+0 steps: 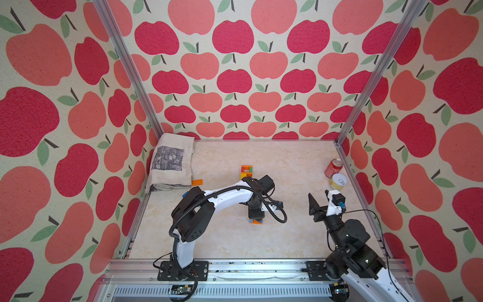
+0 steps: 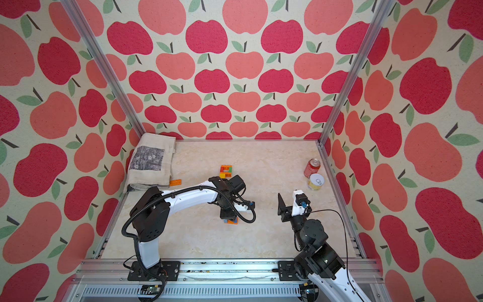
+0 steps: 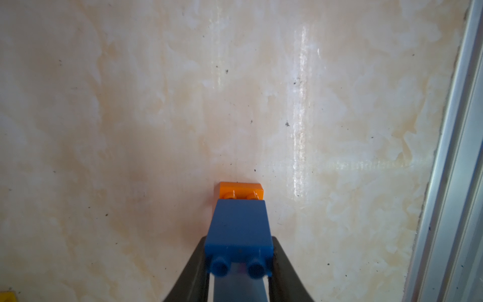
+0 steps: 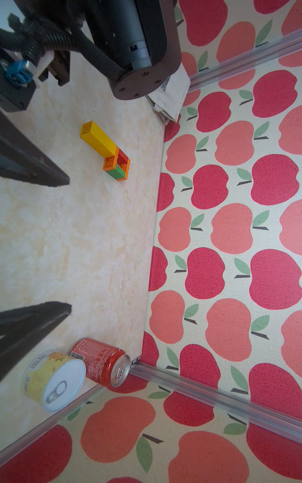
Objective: Assemble the letter p with lego
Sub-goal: Assemble the lego brick with the lego brick.
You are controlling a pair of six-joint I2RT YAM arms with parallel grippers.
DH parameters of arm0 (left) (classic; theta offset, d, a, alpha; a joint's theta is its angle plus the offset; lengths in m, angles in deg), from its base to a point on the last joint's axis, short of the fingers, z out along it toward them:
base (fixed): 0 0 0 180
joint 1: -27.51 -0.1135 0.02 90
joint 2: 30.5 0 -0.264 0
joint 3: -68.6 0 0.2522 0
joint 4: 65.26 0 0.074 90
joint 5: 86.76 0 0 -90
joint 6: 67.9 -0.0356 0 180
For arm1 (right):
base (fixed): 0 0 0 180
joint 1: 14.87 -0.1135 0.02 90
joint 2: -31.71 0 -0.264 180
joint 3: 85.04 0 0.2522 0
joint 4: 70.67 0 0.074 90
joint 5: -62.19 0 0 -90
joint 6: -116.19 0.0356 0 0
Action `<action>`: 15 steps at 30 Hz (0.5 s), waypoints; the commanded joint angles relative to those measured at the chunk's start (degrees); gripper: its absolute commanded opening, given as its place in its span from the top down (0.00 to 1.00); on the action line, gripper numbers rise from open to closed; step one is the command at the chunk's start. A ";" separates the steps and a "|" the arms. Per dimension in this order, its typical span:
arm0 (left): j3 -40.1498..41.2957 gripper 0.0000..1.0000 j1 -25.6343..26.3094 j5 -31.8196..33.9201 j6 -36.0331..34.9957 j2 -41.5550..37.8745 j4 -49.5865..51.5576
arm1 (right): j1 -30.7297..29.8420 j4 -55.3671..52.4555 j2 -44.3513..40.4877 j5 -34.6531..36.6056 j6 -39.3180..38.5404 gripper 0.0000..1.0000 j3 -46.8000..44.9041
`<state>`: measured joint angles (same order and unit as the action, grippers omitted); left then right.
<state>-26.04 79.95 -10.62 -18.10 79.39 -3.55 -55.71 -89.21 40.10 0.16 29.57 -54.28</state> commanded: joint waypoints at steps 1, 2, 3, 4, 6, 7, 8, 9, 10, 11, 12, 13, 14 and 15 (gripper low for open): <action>-1.25 0.75 0.64 1.28 0.38 1.98 0.43 | 0.28 0.21 0.32 -0.72 1.18 0.27 -0.71; -1.34 0.75 0.73 1.47 0.58 2.08 0.41 | 0.28 0.29 0.38 -0.72 1.20 0.27 -0.67; -1.34 0.75 0.82 1.48 0.65 2.18 0.46 | 0.31 0.38 0.39 -0.72 1.15 0.27 -0.75; -1.44 0.75 0.90 1.50 0.72 2.28 0.32 | 0.21 0.38 0.40 -0.72 1.20 0.27 -0.79; -1.45 0.75 1.08 1.50 0.92 2.51 0.23 | 0.30 0.47 0.32 -0.80 1.24 0.27 -0.87; -1.36 0.75 1.17 1.31 0.75 2.52 0.33 | 0.30 0.55 0.48 -0.87 1.19 0.27 -0.86; -1.15 0.75 1.19 1.25 0.54 2.42 0.23 | 0.27 0.56 0.49 -0.90 1.19 0.27 -0.83; -0.87 0.74 1.32 1.13 0.15 2.33 0.07 | 0.24 0.63 0.54 -0.97 1.10 0.27 -0.82; -0.52 0.74 1.34 1.30 -0.40 2.16 -0.08 | 0.29 0.69 0.57 -0.98 1.11 0.27 -0.89; -0.22 0.74 1.43 1.47 -0.81 2.02 -0.16 | 0.31 0.73 0.57 -1.07 1.11 0.27 -0.96; 0.19 0.74 1.43 1.71 -1.17 1.80 -0.30 | 0.31 0.80 0.51 -1.15 1.04 0.27 -0.98; 0.58 0.74 1.43 1.83 -1.73 1.58 -0.36 | 0.31 0.82 0.57 -1.24 1.02 0.26 -0.98; 0.94 0.74 1.43 1.83 -2.13 1.27 -0.60 | 0.32 0.95 0.51 -1.33 1.01 0.26 -1.06; 1.48 0.73 1.43 1.94 -2.75 0.89 -0.94 | 0.32 1.07 0.65 -1.35 1.02 0.26 -1.09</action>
<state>-26.59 80.94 -9.62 -18.61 80.09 -4.36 -55.71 -89.14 40.36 -0.48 29.70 -54.44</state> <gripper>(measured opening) 0.346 0.738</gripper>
